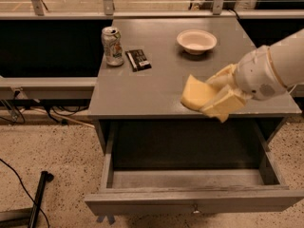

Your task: Place sponge into top drawer

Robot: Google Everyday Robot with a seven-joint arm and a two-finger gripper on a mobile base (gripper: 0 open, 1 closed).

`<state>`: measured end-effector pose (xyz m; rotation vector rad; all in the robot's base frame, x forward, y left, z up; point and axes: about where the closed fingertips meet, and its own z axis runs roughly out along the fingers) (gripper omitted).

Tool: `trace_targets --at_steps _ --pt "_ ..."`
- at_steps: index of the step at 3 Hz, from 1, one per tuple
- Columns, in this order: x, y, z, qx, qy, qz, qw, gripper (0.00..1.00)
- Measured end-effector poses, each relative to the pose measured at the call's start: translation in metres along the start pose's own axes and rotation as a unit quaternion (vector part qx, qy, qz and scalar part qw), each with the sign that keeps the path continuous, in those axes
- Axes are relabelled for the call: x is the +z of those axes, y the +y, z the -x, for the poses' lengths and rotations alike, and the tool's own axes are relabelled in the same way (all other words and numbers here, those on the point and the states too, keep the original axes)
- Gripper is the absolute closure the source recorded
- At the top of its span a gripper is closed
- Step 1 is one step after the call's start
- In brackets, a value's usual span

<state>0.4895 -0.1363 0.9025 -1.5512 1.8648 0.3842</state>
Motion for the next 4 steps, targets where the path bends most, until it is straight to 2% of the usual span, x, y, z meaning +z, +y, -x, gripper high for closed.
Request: trace_targets --at_steps 1,2,3,4 --pt "0.008 0.049 -0.015 -0.026 0.033 -0.014 0.999 1.0" --pt "0.044 0.088 -0.073 -0.012 0.101 -0.004 0.9948 1.0" --pt "0.064 0.121 -0.105 0.0 0.128 0.03 0.9914 1.0" --pt "0.064 0.121 -0.104 0.0 0.126 0.031 0.9916 1.0"
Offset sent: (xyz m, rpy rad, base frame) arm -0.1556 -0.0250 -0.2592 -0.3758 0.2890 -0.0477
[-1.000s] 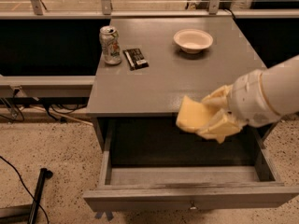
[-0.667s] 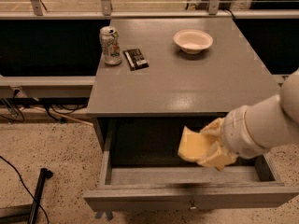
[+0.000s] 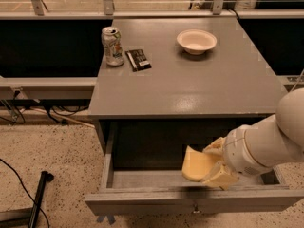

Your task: Place sponge into top drawer

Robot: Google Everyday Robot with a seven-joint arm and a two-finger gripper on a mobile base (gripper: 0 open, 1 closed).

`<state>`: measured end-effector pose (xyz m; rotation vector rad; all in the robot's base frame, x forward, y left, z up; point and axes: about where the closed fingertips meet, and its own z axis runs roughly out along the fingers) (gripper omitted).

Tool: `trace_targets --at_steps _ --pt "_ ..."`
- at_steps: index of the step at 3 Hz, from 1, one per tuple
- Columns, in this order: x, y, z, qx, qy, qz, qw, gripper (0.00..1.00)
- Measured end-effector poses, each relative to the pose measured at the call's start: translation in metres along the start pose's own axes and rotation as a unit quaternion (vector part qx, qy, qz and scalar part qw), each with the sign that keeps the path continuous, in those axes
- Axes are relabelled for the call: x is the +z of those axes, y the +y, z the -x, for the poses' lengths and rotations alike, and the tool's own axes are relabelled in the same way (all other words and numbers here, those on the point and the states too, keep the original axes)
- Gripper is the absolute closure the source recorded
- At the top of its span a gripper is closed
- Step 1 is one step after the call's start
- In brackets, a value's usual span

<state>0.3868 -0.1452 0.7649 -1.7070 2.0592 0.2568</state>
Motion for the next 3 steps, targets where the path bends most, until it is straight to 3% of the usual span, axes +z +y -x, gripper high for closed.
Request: trace_targets --at_steps 1,2,3 --pt "0.019 0.005 0.001 -0.011 0.003 0.021 0.9997 1.0" --pt "0.05 0.0 -0.019 -0.007 0.01 0.024 0.9996 1.0" --pt "0.072 -0.015 -0.03 -0.007 0.001 0.006 1.0 1.0"
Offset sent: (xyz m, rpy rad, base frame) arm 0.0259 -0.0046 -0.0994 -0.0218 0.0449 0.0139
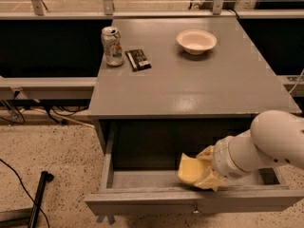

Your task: Place sponge into top drawer

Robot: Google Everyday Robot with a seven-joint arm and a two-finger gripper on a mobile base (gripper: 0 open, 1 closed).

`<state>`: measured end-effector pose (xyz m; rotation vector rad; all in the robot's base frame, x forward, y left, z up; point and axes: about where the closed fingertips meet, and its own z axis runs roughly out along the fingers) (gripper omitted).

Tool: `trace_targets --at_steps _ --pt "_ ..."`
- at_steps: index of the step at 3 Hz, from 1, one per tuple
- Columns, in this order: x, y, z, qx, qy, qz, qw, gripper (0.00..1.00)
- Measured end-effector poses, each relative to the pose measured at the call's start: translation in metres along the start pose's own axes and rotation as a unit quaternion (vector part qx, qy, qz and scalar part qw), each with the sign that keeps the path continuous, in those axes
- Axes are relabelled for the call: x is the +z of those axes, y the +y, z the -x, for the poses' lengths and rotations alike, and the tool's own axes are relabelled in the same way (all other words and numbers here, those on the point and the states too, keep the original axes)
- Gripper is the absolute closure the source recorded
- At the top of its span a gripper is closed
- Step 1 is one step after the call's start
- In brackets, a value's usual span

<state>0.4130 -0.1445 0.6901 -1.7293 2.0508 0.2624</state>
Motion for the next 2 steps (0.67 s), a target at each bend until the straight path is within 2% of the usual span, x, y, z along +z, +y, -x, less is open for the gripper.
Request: trace_targets --at_steps 1,2 --pt "0.014 -0.02 -0.01 0.019 -0.008 -0.024 0.9995 1.0" --pt "0.03 -0.034 -0.019 0.069 -0.012 -0.012 0.9975 0.82"
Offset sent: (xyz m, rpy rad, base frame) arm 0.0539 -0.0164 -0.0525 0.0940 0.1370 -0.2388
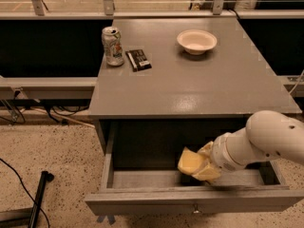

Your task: Place sponge into top drawer

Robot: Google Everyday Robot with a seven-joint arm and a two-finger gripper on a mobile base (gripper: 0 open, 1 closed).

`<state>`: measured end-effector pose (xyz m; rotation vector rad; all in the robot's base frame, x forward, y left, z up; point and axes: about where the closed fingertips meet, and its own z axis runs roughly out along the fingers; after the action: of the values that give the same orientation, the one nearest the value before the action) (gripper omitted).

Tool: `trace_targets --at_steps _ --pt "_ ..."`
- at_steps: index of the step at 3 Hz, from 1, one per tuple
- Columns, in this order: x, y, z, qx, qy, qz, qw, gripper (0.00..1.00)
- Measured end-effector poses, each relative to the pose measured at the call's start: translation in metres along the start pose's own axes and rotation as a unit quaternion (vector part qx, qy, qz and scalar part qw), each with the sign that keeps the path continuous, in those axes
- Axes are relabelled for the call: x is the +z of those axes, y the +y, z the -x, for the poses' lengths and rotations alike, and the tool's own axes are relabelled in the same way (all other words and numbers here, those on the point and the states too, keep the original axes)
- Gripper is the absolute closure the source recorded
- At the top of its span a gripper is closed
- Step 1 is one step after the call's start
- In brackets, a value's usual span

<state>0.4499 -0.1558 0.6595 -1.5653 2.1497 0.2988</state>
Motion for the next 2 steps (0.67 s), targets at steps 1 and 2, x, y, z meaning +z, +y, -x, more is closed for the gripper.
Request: trace_targets --at_steps 1,2 --pt "0.0136 -0.0011 -0.0069 0.053 -0.007 0.016 0.9984 0.58" --pt "0.0137 -0.0003 -0.0062 0.051 -0.006 0.017 0.9985 0.35"
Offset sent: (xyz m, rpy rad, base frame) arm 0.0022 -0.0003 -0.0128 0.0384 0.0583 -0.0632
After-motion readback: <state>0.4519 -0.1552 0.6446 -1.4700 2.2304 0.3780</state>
